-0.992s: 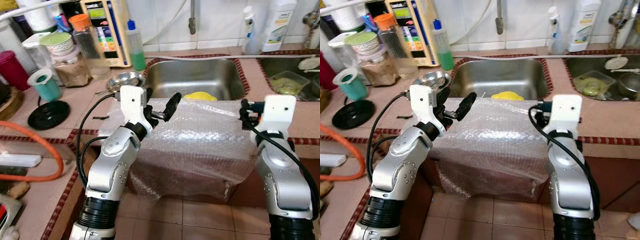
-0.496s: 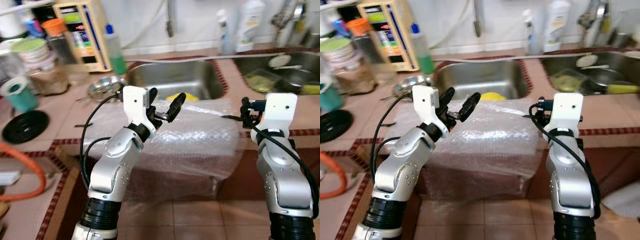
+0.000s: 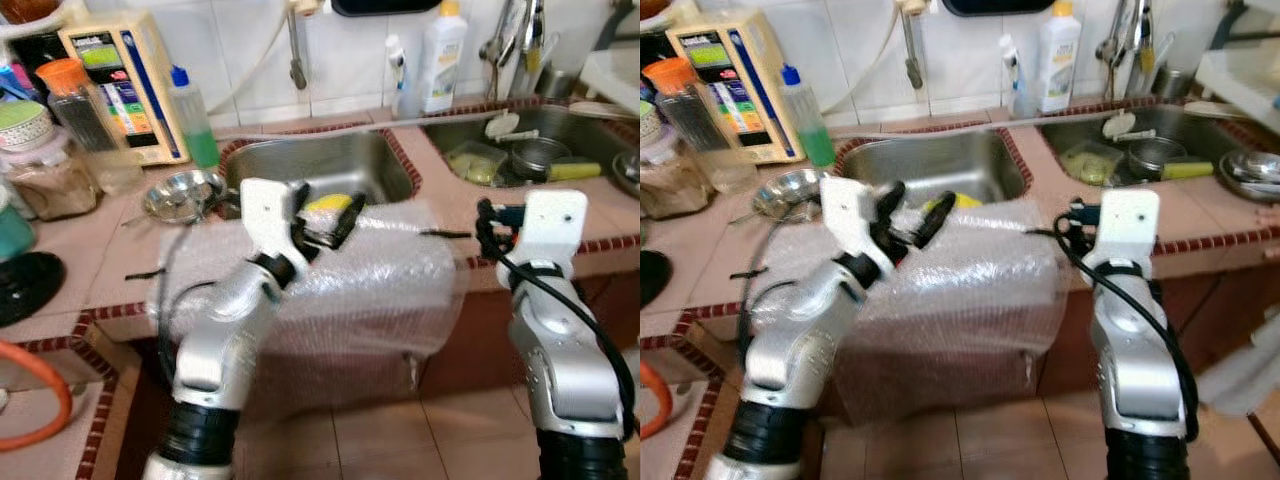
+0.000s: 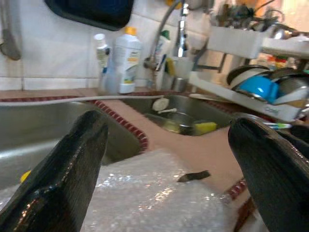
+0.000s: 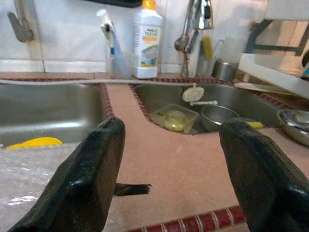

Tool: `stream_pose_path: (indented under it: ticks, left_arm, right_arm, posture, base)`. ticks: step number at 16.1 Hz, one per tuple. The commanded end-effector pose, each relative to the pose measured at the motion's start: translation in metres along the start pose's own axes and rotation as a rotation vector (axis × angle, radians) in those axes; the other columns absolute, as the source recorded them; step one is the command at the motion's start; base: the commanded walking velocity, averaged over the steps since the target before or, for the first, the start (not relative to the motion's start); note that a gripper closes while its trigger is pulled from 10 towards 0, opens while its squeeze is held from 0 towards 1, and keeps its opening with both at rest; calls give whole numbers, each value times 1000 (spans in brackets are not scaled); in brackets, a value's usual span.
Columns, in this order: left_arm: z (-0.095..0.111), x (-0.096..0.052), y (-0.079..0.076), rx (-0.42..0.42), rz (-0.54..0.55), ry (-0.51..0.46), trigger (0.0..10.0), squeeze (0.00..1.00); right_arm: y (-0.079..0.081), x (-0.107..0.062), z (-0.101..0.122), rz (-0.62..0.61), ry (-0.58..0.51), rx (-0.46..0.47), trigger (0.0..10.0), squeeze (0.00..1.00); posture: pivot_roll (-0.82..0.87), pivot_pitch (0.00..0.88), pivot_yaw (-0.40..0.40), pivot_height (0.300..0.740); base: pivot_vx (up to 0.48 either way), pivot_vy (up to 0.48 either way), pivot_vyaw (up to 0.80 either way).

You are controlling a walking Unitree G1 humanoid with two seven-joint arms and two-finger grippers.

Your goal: Kitchen organization

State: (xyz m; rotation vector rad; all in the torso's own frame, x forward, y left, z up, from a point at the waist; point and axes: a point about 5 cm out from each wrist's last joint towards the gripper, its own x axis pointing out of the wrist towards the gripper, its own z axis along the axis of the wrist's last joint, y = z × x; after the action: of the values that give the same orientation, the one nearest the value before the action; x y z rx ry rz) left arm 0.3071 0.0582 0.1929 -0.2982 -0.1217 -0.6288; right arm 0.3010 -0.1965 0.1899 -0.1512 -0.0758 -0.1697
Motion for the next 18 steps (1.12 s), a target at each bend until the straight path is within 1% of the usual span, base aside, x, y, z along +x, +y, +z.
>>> stream_pose_path:
  ticks: [1, 4, 9, 11, 16, 18]
  left_arm:
    - [2, -2, 2, 3, 1, -6, 10000, 0]
    - [3, -1, 2, 0, 2, -16, 10000, 0]
    - [4, -1, 2, -7, 1, -26, 10000, 0]
    - [3, -1, 2, -7, 2, -27, 10000, 0]
    - [1, -1, 1, -14, 15, -27, 10000, 0]
    - [0, -1, 1, -9, 35, -17, 10000, 0]
  right_arm:
    - [4, 0, 2, 20, -6, 4, 10000, 0]
    - [4, 0, 3, 26, -12, 2, 10000, 0]
    - [9, 0, 5, 57, -28, 1, 10000, 0]
    - [12, 0, 9, 92, -47, -14, 10000, 0]
    - [16, -1, 9, 124, -47, -22, 10000, 0]
    - [16, 0, 8, 126, -44, -24, 10000, 0]
  posture:
    - [-62, 0, 114, 740]
    - [-61, 0, 114, 740]
    - [-63, 0, 115, 740]
    - [-64, 0, 112, 740]
    - [-64, 0, 102, 740]
    - [-61, 0, 100, 740]
  base:
    - [0, 0, 0]
    - [84, 0, 0]
    - [325, 0, 0]
    - [343, 0, 0]
    - [361, 0, 0]
    - [0, 0, 0]
